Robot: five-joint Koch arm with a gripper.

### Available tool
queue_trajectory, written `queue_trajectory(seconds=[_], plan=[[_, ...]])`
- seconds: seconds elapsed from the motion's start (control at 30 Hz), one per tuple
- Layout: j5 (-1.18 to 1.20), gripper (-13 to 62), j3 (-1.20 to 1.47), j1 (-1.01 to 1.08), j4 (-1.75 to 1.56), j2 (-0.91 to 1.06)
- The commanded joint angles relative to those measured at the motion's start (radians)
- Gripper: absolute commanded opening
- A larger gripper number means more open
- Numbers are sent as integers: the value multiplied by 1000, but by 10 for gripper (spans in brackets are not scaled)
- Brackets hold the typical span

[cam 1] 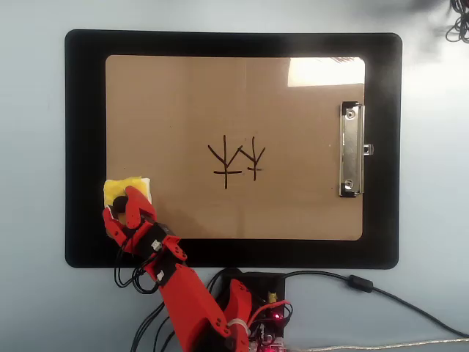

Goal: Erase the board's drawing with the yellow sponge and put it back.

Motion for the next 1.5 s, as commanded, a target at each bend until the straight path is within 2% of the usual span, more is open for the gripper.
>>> queue_trajectory(seconds=[0.0, 0.13, 0.17, 0.4, 0.5, 0.67, 0.8, 0.9, 1.1, 1.2, 1.47], plan=[[14, 130, -23, 8, -83, 18], [26, -56, -3, 58, -103, 21], [26, -80, -3, 74, -109, 20], [11, -80, -14, 120, -92, 49], [2, -80, -17, 170, 78, 201], [8, -80, -107, 497, 749, 594], [87, -80, -170, 827, 1002, 680], [175, -80, -167, 980, 994, 667], [190, -80, -144, 1167, 710, 440], [189, -80, -89, 1186, 560, 351], [181, -80, 94, 1190, 285, 301]])
